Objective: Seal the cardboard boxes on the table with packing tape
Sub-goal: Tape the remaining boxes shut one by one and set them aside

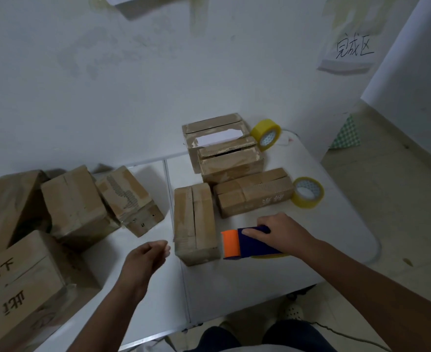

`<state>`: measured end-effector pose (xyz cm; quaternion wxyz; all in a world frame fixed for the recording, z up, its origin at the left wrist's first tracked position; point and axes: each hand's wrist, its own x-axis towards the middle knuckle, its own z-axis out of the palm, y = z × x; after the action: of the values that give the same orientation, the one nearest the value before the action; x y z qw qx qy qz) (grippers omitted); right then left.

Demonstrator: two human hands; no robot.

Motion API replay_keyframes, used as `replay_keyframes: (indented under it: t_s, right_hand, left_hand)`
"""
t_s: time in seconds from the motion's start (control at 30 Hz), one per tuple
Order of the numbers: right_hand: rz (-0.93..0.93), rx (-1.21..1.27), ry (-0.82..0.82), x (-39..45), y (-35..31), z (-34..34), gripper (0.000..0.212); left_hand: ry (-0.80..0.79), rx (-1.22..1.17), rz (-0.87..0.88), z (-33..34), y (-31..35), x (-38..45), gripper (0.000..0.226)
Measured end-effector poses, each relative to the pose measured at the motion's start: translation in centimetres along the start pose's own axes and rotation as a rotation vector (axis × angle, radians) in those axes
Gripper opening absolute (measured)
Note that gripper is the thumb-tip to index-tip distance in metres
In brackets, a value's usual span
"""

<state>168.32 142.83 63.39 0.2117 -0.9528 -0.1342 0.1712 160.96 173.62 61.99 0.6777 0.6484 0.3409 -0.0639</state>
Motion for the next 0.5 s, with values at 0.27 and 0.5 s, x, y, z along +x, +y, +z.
replay_keyframes:
  t_s: [0.27,0.5]
  right_hand:
    - [-0.017,-0.077,0.032,1.4,-0.8,0.5,0.061]
    - [-0.030,-0.186,-0.003,2.3,-1.7,0.3,0.057]
  left_hand:
    - [0.074,-0.091,-0.080,-0.1,-2.6,0.5,0.013]
    - [0.128,-0.105,-0.104,0.2,-3.2,1.5,0.013]
